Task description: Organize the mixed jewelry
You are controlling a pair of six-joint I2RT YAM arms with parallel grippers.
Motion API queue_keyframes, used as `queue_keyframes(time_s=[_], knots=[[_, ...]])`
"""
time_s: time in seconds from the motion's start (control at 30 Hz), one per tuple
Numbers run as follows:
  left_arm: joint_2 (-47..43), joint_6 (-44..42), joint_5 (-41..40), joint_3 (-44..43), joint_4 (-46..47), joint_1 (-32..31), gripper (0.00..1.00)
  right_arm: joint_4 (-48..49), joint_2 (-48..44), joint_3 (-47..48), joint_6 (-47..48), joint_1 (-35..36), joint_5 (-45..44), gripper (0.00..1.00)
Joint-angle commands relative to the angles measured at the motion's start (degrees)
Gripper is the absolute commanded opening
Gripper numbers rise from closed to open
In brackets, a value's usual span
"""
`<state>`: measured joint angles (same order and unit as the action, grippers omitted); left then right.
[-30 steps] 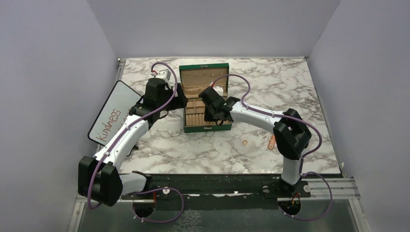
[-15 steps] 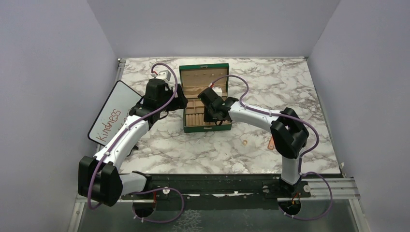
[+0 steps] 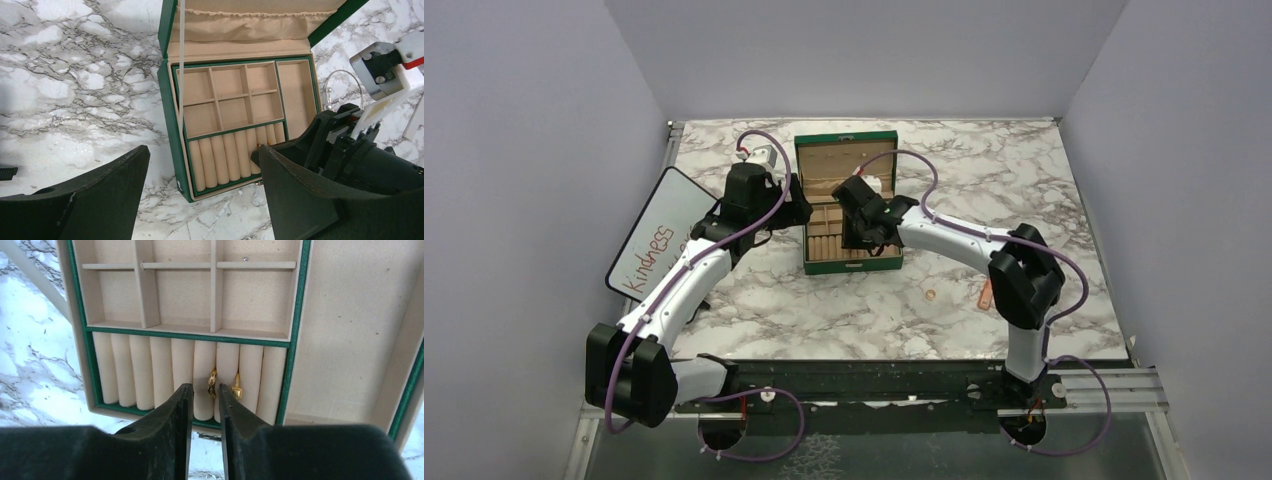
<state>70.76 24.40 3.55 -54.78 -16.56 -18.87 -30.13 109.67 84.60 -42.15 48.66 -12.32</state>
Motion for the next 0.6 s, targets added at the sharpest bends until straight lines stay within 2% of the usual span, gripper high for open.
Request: queue_keyframes(time_s=[0.0,0.3,0.57], knots=[[-2.0,-0.1,0.1,0.2,0.9,0.0,0.82,-1.1,-6.9,1.0,0.8,0.2,-0.7,0.33],[-2.1,-0.1,0.9,0.3,1.9,0.0,0.82,-2.0,-17.6,-8.3,-0.7,-0.9,-7.2,0.42],[-2.5,-0.1,2.8,0.8,3.1,0.0,0.82,-7.6,-25.3,-21.2,-5.4,-8.1,-9.4,0.44]])
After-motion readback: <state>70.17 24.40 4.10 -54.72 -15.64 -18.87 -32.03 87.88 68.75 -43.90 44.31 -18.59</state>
